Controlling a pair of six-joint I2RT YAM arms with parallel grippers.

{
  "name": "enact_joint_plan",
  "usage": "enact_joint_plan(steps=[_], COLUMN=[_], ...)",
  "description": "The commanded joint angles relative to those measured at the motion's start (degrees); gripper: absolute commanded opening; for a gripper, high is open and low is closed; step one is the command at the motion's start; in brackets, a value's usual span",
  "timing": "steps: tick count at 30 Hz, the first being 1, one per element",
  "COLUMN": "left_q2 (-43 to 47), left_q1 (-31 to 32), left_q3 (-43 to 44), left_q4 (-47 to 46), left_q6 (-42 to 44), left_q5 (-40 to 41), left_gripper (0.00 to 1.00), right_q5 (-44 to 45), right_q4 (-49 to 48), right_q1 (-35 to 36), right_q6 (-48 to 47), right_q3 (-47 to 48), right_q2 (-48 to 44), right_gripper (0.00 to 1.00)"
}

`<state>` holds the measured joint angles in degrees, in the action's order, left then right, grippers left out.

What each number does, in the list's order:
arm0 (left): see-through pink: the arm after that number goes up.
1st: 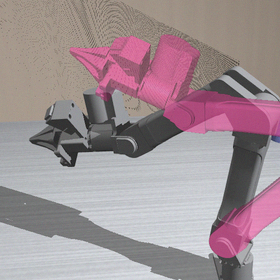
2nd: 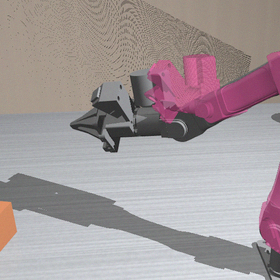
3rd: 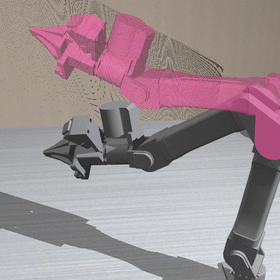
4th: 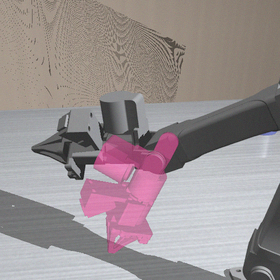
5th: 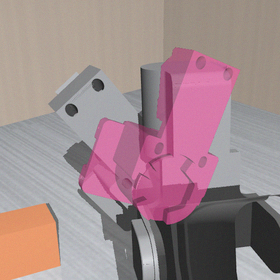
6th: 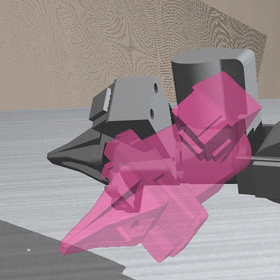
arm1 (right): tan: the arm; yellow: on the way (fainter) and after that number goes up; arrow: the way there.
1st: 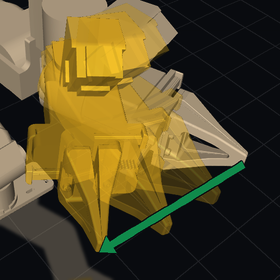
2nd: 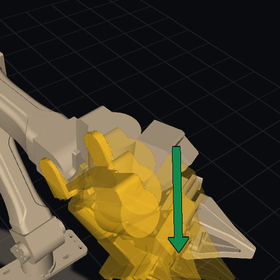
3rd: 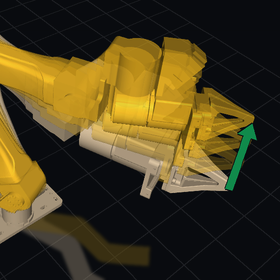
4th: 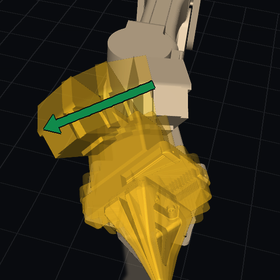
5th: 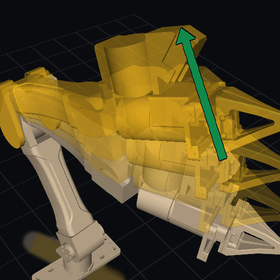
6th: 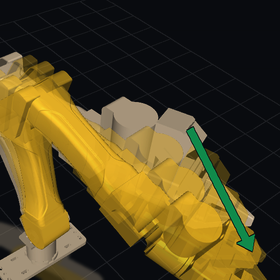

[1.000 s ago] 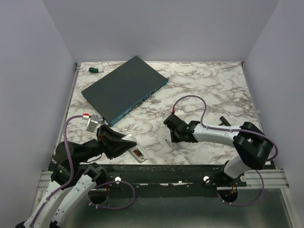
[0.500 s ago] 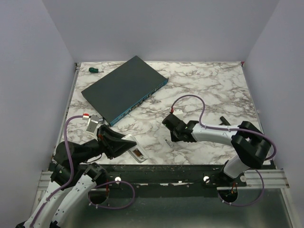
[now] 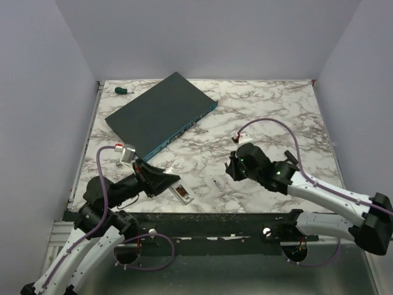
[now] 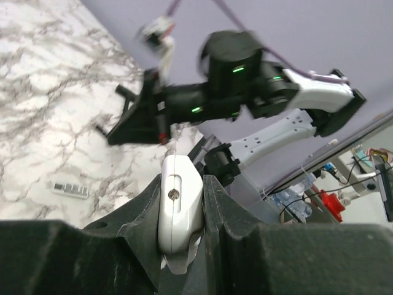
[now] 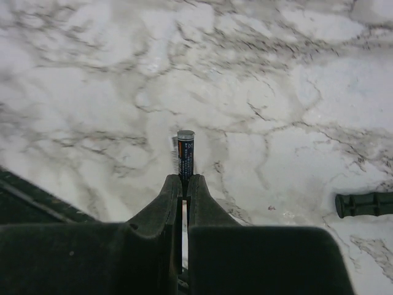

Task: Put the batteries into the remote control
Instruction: Pick up the battery from the center of the board, then load the battery into the remote control.

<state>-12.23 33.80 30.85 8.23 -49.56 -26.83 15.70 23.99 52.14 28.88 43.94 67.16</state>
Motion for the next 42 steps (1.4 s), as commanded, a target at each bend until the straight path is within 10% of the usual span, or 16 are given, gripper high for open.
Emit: enact_joint_plan(steps=[1, 17, 42], left_q2=[-3.1, -12.2, -8.2], left_q1=[-0.4, -0.6, -0.6], left_q3=[-6.1, -25.3, -26.1], left_q4=[-7.8, -38.5, -31.8], left_q6=[-5.6, -22.1, -23.6], left_q5=[2.4, 12.4, 15.6], left_gripper=[0.00, 0.00, 0.00], right_q5=[-11.1, -3.3, -5.2], right_q4=[1.6, 15.5, 16.8], right_q1=[0.2, 15.8, 21.2], right_q6=[-7.9, -0.3, -2.8], right_q3=[2.6, 21.8, 32.9], right_q2=[-9.6, -2.7, 13.8], right_gripper=[0.01, 0.01, 0.01])
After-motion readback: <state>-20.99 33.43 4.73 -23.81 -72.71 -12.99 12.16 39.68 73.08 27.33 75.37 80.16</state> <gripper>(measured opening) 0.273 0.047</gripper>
